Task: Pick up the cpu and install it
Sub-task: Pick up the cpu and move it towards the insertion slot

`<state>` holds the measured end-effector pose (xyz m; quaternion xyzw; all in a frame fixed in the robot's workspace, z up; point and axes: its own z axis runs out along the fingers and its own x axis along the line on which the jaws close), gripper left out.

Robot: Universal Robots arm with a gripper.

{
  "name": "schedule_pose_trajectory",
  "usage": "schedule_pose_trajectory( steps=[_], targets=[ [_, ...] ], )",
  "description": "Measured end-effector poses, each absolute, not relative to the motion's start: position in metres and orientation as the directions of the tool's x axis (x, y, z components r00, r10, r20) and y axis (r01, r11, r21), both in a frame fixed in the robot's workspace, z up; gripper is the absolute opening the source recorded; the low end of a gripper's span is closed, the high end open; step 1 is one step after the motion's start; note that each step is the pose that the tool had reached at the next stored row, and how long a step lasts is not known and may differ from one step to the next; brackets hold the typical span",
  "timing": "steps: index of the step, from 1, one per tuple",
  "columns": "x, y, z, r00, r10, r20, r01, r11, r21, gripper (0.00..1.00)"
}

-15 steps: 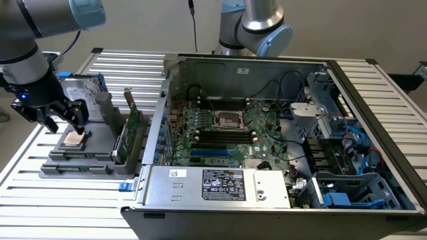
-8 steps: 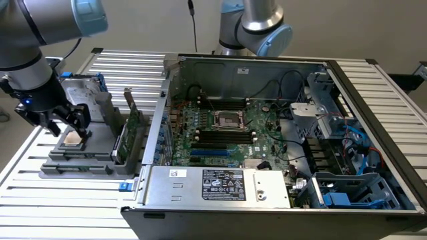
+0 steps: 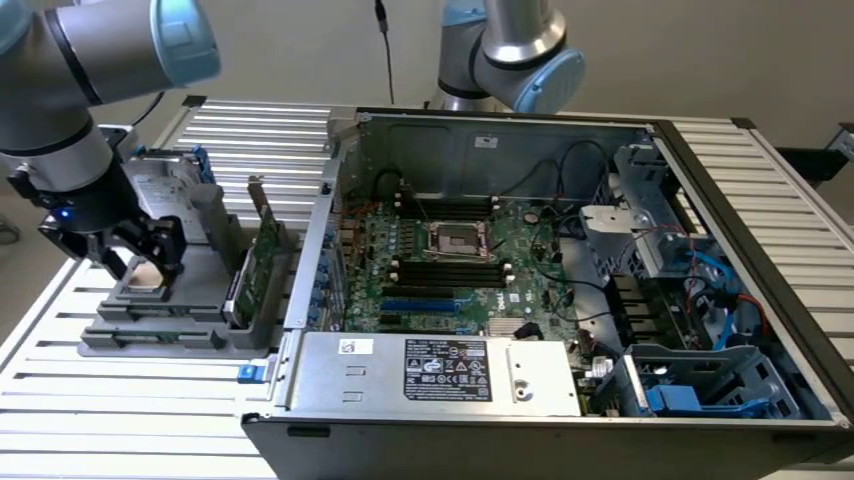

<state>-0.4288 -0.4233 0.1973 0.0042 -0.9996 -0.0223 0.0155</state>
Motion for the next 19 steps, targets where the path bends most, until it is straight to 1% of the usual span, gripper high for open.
schedule_pose_trajectory(
  steps=[9,19],
  targets=[
    [-0.4288,-0.4203,0.1922,-0.999,-0.009,0.036,-0.007,0.999,0.046,0.67],
    [-0.4289,-0.4181,0.1889,-0.999,-0.003,0.054,-0.001,0.999,0.046,0.67]
  ],
)
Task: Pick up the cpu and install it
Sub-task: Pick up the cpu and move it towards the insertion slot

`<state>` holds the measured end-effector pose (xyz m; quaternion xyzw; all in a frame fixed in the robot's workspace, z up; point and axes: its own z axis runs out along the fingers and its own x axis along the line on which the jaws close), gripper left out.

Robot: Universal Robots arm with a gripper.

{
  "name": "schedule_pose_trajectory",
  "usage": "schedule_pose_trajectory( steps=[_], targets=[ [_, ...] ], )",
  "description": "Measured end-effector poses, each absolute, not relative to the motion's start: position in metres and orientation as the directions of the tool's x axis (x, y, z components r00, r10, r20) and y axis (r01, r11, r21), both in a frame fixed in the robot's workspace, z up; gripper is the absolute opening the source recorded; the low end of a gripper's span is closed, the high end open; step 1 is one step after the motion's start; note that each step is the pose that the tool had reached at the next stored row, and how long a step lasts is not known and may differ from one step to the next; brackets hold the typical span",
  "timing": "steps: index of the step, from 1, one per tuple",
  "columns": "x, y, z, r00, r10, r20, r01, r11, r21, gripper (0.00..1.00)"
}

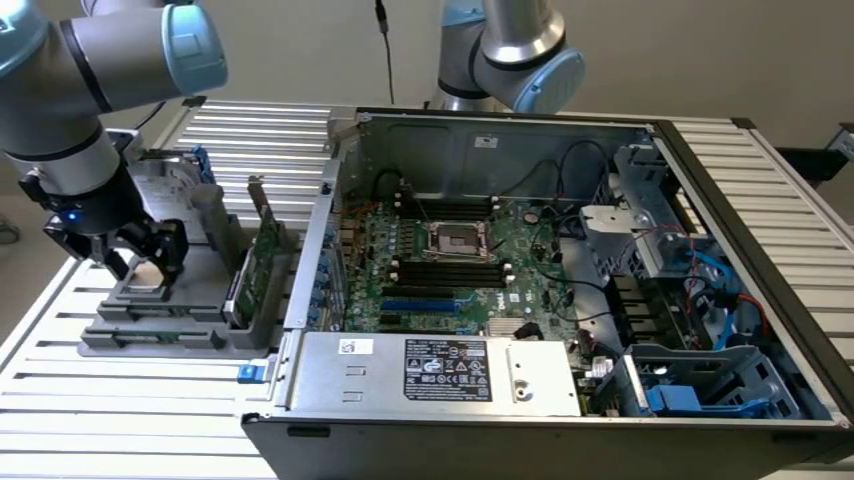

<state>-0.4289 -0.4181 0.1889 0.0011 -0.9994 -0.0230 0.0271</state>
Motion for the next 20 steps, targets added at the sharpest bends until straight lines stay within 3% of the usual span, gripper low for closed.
schedule_pose_trajectory(
  steps=[20],
  targets=[
    [-0.43,-0.4181,0.1849,-0.998,0.023,0.058,0.025,0.999,0.046,0.67]
  ],
)
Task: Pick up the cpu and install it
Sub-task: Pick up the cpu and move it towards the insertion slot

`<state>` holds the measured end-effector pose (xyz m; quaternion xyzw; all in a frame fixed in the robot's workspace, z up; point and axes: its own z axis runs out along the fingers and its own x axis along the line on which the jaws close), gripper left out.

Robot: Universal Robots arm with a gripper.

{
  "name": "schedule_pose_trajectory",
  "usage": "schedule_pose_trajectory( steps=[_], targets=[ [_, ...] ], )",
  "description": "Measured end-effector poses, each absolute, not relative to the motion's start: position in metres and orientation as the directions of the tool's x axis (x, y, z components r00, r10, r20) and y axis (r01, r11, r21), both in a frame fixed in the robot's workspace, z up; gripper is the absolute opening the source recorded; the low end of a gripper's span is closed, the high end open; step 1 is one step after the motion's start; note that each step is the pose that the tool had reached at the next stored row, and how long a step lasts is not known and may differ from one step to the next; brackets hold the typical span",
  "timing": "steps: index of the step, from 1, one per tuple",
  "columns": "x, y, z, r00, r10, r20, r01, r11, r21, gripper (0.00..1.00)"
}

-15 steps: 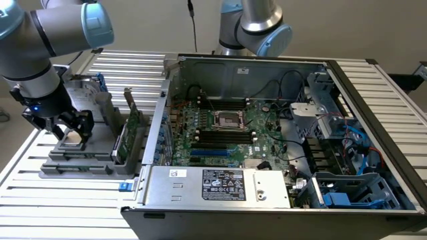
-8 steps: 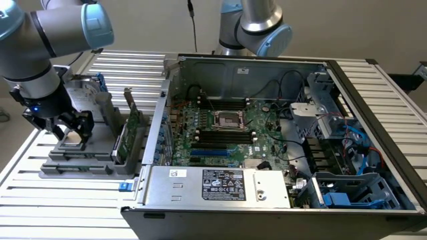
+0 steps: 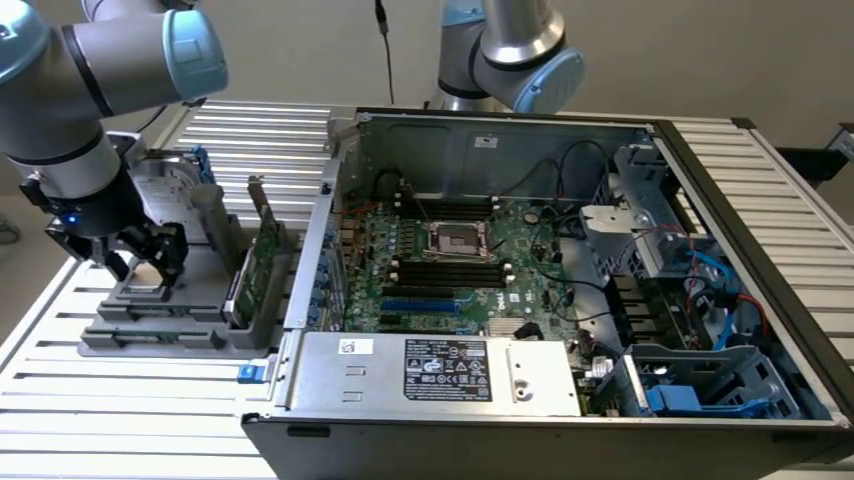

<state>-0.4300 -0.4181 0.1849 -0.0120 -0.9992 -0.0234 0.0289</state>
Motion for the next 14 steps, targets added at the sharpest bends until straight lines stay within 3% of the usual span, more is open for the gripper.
schedule_pose_trajectory(
  steps=[7,10,11,14],
  targets=[
    [-0.43,-0.4181,0.1842,-0.998,0.023,0.058,0.025,0.999,0.046,0.67],
    [-0.43,-0.4181,0.1841,-0.998,0.023,0.058,0.025,0.999,0.046,0.65],
    [-0.43,-0.4181,0.184,-0.998,0.023,0.058,0.025,0.999,0.047,0.58],
    [-0.43,-0.4181,0.184,-0.998,0.023,0.058,0.025,0.999,0.047,0.58]
  ],
)
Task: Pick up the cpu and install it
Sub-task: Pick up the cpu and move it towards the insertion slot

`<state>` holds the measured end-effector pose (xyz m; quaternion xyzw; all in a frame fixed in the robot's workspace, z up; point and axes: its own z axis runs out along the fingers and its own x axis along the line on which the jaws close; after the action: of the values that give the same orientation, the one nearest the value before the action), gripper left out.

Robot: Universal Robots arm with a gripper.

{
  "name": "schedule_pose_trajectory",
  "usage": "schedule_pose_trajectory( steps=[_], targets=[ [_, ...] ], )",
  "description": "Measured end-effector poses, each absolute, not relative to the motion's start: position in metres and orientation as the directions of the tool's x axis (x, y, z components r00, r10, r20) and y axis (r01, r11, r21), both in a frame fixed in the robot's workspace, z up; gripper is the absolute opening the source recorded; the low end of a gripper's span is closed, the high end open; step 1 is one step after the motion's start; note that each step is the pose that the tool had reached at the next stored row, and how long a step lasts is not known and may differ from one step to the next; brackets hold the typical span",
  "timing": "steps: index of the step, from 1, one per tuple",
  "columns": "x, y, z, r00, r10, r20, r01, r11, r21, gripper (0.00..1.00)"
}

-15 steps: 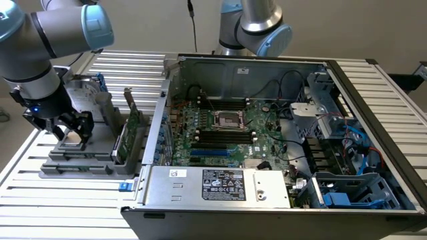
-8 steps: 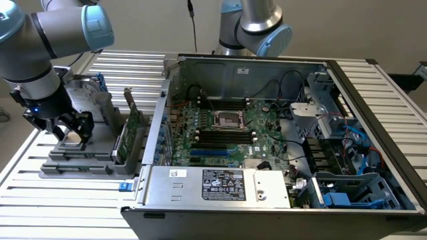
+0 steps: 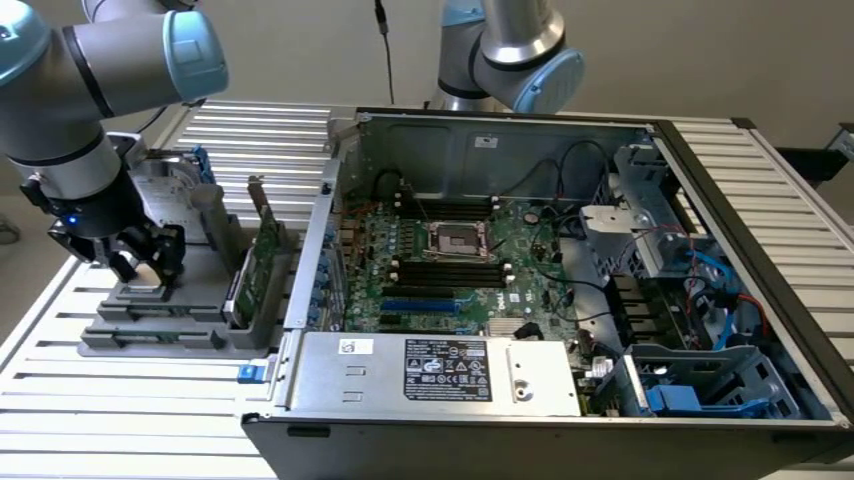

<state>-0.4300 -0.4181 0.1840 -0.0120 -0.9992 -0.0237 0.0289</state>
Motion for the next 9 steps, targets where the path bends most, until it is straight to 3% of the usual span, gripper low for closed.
schedule_pose_trajectory(
  steps=[9],
  targets=[
    [-0.43,-0.4181,0.1841,-0.998,0.022,0.058,0.025,0.999,0.048,0.56]
  ],
)
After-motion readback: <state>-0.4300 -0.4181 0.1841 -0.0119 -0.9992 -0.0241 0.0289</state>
